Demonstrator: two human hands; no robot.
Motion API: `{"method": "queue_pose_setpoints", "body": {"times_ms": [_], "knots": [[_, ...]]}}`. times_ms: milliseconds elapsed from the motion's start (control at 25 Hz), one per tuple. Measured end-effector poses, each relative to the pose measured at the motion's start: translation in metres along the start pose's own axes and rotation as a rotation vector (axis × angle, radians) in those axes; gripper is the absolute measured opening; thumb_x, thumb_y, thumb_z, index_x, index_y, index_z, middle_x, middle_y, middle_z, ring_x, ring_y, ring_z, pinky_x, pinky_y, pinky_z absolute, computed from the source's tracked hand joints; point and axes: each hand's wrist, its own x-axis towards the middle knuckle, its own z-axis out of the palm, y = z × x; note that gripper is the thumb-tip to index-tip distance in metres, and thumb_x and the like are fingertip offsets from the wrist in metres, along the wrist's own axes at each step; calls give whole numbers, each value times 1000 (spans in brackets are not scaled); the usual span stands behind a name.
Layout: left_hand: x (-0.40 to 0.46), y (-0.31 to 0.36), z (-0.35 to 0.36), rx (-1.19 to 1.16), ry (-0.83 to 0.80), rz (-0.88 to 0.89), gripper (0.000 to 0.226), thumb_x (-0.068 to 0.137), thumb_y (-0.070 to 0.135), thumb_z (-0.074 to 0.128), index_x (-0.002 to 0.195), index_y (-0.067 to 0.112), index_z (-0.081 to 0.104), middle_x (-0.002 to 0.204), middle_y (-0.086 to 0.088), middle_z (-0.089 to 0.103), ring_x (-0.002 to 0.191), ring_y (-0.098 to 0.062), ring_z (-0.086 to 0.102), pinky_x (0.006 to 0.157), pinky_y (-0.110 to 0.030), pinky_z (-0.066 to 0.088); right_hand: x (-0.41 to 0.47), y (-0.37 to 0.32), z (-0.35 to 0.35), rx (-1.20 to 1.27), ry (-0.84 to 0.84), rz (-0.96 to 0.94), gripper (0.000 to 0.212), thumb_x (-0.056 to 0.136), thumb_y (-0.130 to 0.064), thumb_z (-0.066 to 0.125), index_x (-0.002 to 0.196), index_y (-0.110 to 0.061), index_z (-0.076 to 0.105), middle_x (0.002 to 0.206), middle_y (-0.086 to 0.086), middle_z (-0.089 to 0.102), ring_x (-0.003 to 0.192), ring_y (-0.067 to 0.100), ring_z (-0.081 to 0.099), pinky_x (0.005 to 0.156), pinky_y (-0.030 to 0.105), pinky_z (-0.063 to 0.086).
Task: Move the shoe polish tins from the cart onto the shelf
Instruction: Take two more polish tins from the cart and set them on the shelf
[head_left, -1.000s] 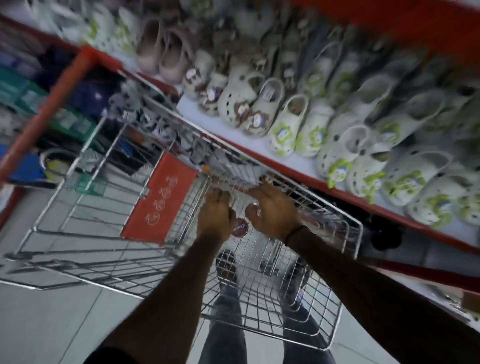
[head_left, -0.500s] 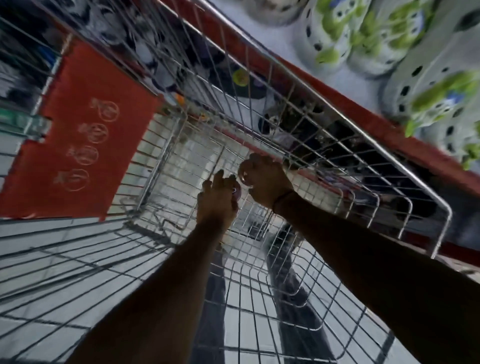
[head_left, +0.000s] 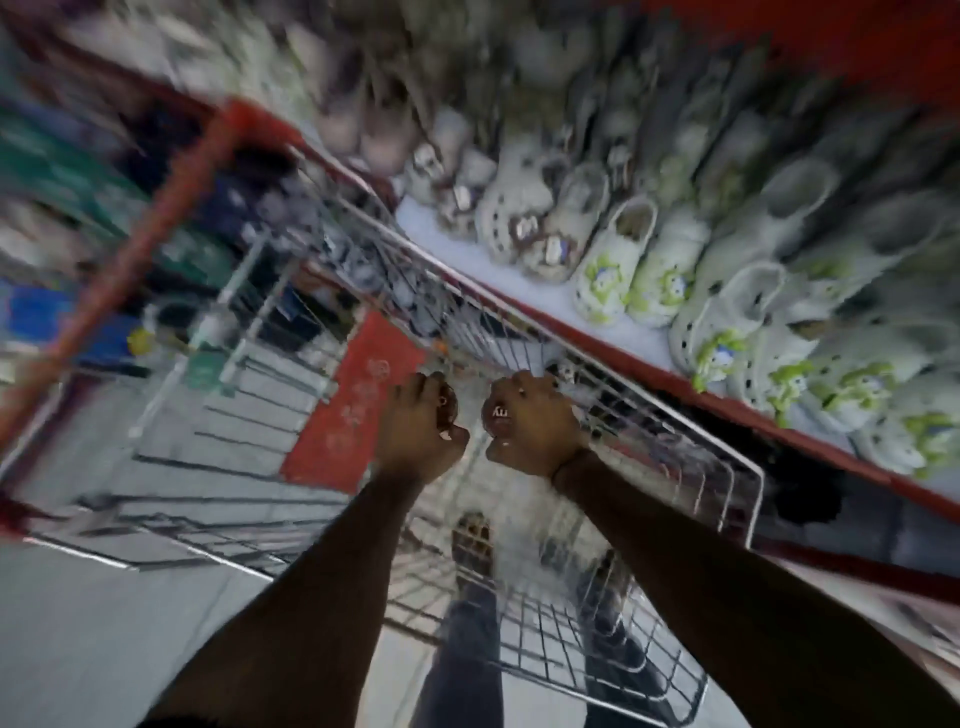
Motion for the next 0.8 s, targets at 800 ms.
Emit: {"method": "queue_pose_setpoints", "body": {"times_ms": [800], "knots": [[127,386,-247,-341,185,673,53,66,31,76,112,10,60,111,-12,64,107,-31,60,91,-39,51,-106,138,-389,48,815,518,48,69,-42,74,101,-7,66,98,16,72,96,38,68,85,44,56]]}}
